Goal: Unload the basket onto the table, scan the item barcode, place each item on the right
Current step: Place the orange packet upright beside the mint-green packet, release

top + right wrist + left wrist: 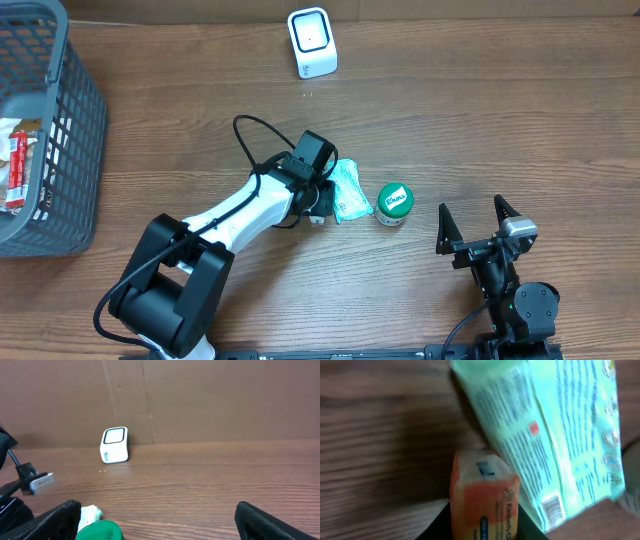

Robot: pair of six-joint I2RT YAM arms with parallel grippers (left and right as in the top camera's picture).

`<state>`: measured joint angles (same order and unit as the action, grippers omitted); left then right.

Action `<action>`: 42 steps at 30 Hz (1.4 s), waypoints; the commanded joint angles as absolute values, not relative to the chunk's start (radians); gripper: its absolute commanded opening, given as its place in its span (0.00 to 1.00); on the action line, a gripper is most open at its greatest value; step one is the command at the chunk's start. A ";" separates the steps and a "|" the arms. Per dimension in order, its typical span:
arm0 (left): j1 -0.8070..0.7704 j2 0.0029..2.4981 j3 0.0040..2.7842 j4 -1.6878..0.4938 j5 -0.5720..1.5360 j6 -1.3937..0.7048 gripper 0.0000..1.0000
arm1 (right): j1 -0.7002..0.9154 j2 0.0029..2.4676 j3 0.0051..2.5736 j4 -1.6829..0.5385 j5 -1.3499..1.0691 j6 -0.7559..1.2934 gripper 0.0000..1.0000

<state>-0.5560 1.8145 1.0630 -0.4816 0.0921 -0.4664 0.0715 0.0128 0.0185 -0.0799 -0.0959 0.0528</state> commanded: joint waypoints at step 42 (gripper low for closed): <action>-0.549 1.828 1.090 -0.317 0.015 -0.621 0.18 | 0.066 0.003 0.008 -0.077 -0.083 0.060 1.00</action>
